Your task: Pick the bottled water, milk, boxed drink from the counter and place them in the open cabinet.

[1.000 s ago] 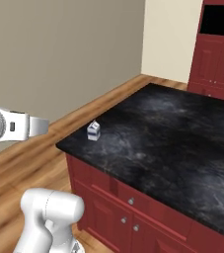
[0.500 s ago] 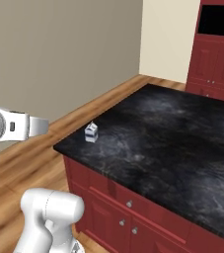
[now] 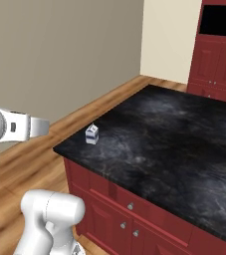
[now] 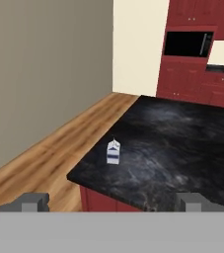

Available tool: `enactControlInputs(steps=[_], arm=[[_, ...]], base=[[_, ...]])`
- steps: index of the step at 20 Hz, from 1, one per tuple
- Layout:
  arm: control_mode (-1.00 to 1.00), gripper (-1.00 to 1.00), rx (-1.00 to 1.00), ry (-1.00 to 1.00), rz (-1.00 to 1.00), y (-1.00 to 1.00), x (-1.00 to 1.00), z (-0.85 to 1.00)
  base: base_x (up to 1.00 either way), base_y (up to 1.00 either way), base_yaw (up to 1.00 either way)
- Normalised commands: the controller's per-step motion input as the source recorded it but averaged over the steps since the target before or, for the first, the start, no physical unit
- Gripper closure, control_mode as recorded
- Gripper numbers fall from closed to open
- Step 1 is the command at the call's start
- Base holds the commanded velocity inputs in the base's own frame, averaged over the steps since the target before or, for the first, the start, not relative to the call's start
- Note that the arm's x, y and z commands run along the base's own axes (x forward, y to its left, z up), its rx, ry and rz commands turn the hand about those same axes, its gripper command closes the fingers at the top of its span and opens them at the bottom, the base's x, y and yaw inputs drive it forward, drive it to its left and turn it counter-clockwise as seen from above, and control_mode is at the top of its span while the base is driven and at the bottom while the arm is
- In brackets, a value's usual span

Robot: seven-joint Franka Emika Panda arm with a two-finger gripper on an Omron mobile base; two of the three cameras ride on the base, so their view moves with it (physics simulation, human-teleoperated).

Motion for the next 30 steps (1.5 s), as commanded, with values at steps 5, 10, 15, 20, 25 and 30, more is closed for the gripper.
enactControlInputs(steps=[5,10,15,20,25,30], arm=[[-1.0,-1.0,0.0,0.04,0.0,0.0,0.0,-0.03],[-1.0,-1.0,0.0,0.12,0.0,0.02,0.0,-0.13],[-1.0,-1.0,0.0,0.12,0.0,0.01,0.09,-0.21],[-1.0,-1.0,0.0,0.16,0.0,0.0,0.25,-0.16],[-1.0,-1.0,0.0,0.14,0.0,0.0,0.32,-0.22],[-1.0,-1.0,-0.01,0.04,0.0,0.0,0.42,-0.4]], base=[[0.0,0.0,0.0],[0.0,0.0,0.0],[0.0,0.0,0.0],[0.0,0.0,0.0],[0.0,0.0,0.0],[0.0,0.0,0.0]])
